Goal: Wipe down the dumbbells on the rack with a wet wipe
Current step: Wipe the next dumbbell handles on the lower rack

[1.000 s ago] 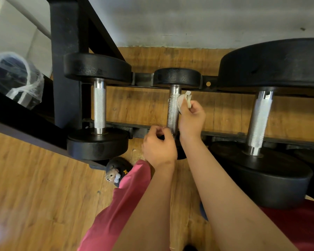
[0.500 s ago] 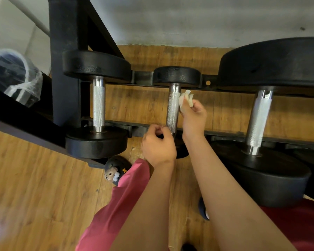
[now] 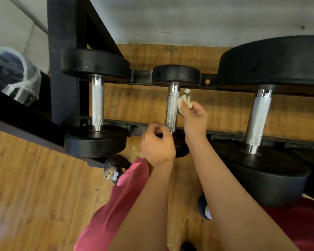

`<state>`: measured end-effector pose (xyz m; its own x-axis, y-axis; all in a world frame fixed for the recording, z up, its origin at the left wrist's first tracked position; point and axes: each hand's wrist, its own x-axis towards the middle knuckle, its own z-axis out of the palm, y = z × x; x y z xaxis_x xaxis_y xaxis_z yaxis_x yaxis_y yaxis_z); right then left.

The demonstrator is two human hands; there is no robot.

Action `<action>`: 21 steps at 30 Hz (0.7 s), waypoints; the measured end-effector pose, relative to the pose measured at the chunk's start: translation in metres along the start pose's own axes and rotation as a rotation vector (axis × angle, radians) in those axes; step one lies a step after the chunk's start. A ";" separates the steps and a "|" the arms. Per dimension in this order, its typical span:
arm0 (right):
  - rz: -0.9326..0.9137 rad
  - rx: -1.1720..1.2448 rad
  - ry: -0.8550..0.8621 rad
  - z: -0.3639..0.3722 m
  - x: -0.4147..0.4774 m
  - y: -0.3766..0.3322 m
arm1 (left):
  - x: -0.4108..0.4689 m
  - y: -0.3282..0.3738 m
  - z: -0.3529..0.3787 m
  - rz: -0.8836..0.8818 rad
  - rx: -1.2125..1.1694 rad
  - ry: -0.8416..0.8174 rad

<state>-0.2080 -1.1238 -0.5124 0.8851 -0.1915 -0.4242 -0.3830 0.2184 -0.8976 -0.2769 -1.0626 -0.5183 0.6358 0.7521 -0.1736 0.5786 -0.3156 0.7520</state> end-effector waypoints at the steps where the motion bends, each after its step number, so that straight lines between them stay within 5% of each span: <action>1: 0.007 0.018 -0.027 0.000 -0.002 0.000 | 0.000 0.000 0.000 0.000 -0.001 0.002; 13: 0.051 -0.043 -0.127 0.005 -0.008 0.004 | -0.001 0.003 0.000 -0.012 0.007 0.005; 21: -0.031 -0.020 -0.005 0.003 -0.007 0.005 | 0.000 0.003 0.000 -0.001 0.006 0.009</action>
<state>-0.2155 -1.1187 -0.5131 0.8979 -0.1929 -0.3958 -0.3606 0.1937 -0.9124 -0.2752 -1.0640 -0.5160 0.6303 0.7578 -0.1685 0.5826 -0.3183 0.7478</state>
